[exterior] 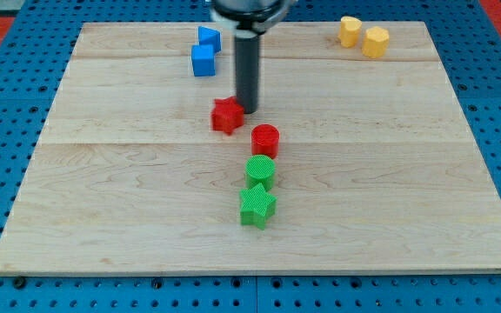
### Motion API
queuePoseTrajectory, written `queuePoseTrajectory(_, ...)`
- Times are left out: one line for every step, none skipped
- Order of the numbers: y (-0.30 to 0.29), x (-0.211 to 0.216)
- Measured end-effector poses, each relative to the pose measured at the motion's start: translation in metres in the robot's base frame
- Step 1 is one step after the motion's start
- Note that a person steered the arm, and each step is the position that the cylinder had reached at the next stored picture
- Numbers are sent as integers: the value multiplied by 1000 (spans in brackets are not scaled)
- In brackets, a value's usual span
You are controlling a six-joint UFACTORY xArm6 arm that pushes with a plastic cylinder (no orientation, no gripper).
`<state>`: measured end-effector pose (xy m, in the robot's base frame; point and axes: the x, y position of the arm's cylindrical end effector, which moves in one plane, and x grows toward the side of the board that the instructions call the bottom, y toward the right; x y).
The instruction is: Move blue cube in between the red blocks
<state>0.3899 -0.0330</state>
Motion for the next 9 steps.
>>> queuePoseTrajectory(-93,16)
queuePoseTrajectory(-114,-2)
queuePoseTrajectory(-123,-72)
queuePoseTrajectory(-84,-122)
queuePoseTrajectory(-73,-137)
queuePoseTrajectory(-40,-128)
queuePoseTrajectory(-23,-74)
queuePoseTrajectory(-25,-66)
queuePoseTrajectory(-23,-35)
